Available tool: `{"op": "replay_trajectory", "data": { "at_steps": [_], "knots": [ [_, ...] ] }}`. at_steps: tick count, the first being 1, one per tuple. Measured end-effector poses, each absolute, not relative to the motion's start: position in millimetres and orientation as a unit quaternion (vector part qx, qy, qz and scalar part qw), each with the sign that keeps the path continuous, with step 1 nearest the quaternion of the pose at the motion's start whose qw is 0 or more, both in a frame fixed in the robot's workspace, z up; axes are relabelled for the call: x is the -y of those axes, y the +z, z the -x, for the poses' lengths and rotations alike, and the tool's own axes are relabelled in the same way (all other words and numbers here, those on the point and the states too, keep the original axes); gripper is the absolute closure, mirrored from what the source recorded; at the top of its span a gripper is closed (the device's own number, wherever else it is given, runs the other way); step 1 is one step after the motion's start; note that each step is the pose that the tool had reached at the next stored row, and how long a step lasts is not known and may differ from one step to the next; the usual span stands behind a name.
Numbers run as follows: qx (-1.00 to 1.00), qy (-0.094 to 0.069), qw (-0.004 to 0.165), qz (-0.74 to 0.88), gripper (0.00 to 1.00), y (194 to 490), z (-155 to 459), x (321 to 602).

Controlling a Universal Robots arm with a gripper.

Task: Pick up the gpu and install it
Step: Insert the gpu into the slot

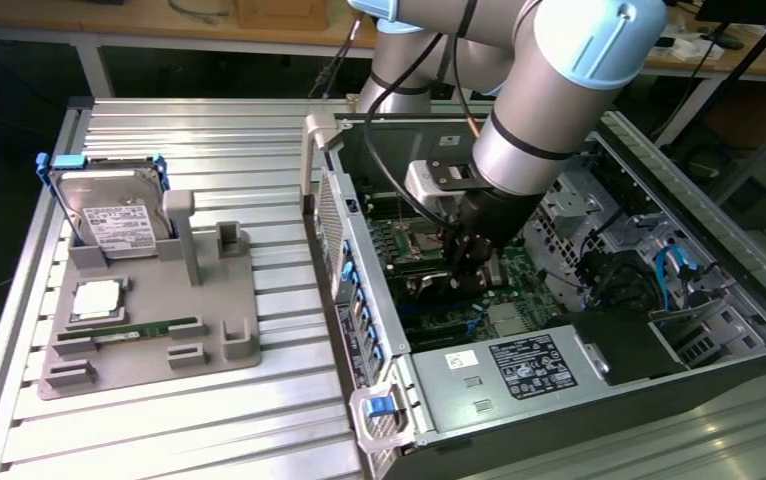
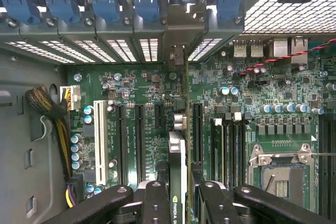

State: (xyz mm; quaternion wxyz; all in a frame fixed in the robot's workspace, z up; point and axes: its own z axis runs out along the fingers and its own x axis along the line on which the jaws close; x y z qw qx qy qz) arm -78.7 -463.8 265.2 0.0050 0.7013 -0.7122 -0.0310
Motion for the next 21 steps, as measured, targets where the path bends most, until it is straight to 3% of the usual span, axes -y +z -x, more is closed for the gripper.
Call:
{"op": "replay_trajectory", "data": {
  "at_steps": [21],
  "knots": [
    [0.712,-0.032,0.004,-0.701,0.73,262.8,78.7,465.7]
  ]
}}
